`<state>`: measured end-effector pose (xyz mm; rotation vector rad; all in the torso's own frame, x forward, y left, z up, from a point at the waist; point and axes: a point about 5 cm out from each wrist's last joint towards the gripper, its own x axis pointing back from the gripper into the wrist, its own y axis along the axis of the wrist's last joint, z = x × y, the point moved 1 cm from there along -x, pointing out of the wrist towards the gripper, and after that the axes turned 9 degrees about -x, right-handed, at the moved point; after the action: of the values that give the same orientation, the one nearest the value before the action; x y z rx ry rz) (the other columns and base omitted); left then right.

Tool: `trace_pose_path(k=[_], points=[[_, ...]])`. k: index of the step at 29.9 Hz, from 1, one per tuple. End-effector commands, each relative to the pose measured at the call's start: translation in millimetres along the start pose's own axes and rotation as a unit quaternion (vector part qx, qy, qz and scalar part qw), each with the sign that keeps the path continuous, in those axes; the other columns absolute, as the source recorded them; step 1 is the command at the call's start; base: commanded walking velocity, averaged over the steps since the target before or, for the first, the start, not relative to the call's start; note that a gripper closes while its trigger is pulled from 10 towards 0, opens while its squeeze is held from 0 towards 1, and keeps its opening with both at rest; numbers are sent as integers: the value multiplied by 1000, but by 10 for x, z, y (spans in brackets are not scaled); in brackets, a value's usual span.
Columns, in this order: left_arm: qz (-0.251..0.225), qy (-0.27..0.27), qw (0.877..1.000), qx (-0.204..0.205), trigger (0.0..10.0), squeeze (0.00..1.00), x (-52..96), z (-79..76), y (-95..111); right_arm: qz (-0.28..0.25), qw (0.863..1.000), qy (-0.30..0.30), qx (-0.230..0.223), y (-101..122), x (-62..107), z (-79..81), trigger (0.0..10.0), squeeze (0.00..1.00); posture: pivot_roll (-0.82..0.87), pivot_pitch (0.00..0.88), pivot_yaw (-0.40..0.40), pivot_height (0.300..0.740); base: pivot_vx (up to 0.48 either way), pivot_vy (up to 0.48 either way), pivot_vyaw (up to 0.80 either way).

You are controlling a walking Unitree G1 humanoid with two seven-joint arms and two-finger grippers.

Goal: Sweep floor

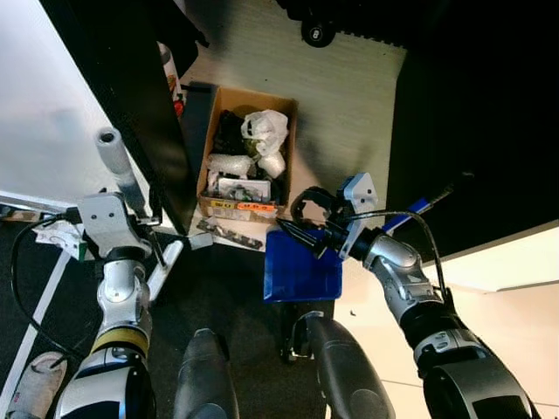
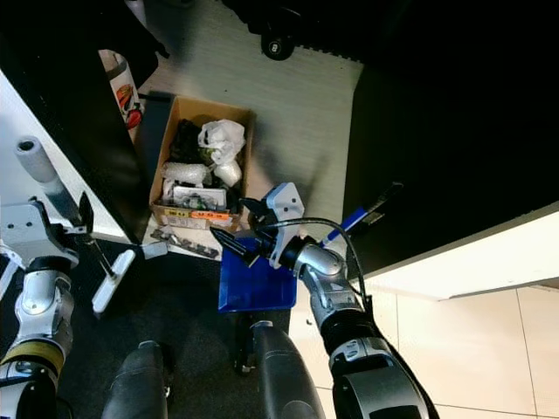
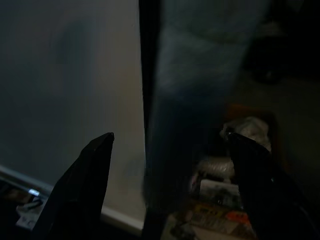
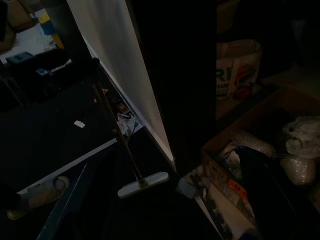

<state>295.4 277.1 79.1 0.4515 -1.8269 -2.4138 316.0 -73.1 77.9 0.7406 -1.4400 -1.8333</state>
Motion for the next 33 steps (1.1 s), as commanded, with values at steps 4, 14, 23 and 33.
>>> trace_pose_path(k=[4, 14, 23, 33], points=[[-29, -6, 1000, 2, 10000, 0, -24, 20, 83, 4, 1000, -8, -5, -20, 54, -36, 10000, 0, -39, 240, -190, 731, 0, 0, 0], [-49, -14, 999, 2, 10000, 0, -68, 25, 147, 4, 1000, -8, -5, -11, 46, -38, 10000, 0, -39, 239, -189, 731, 0, 0, 0], [-67, -29, 997, 10, 10000, 0, -108, -6, 219, 4, 1000, -9, -4, -1, 41, -46, 10000, 0, -38, 235, -189, 731, 0, 0, 0], [-74, -32, 997, 9, 10000, 0, -128, 3, 246, 3, 1000, -8, -4, 7, 24, -41, 10000, 0, -34, 233, -189, 731, 0, 0, 0]])
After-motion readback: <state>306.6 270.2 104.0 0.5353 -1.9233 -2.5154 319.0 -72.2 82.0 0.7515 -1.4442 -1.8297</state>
